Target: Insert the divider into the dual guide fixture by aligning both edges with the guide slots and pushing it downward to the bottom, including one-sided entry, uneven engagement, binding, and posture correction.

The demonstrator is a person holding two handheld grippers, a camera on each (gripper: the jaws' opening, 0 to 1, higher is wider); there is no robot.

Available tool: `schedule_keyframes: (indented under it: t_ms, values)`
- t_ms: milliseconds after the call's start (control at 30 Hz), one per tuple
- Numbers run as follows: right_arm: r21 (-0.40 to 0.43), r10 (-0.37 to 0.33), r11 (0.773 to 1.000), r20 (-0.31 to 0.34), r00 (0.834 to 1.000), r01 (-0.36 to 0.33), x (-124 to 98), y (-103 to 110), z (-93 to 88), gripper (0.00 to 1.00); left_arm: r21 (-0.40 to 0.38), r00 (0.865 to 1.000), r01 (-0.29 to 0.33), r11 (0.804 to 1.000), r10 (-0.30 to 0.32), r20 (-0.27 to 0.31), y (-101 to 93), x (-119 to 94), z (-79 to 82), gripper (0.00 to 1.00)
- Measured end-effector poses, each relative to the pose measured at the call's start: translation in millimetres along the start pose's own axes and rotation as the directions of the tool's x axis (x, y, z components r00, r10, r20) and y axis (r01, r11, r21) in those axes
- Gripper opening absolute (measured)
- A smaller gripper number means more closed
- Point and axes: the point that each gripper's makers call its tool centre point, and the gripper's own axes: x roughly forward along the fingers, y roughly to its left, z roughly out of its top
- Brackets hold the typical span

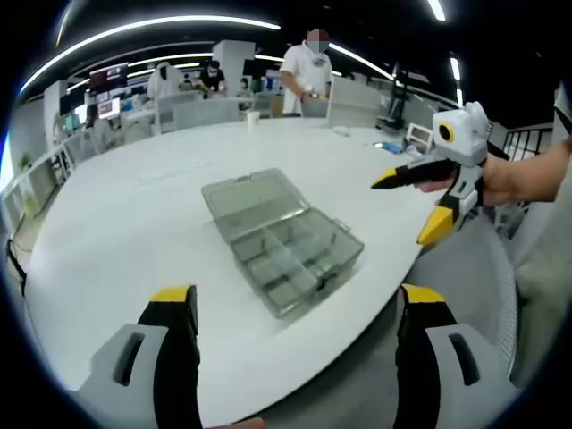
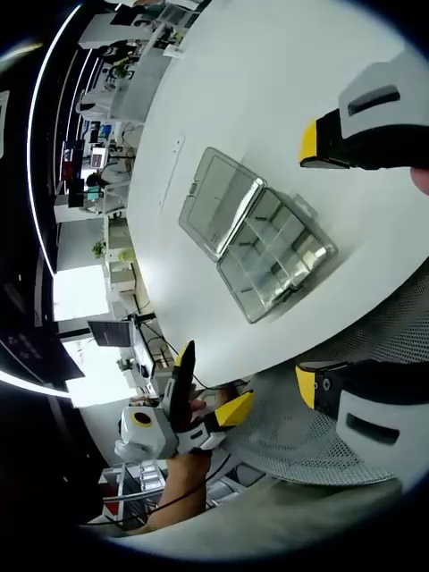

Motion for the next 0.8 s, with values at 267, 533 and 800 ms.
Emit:
schedule_keyframes:
  t_ms: [267,533,800]
  values:
    - [0.079,-0.040,0.996,0.036,0.999,0.037,-12.5,2.3,4.6,0.94,-0.024,0.999,-0.036,0.999,0.037,0.022,2.7,-5.7,5.3,0.95]
    - [0.113,-0.061,0.992,0.036,0.998,0.056,-15.1,5.5,-0.6,0.97,-0.052,0.998,-0.046,0.998,0.048,0.029,1.4,-6.2,5.5,0.96]
    - [0.128,-0.069,0.990,0.035,0.997,0.064,-17.2,6.3,-6.9,0.97,-0.080,0.998,-0.054,0.995,0.057,0.030,0.8,-7.7,-0.1,0.98]
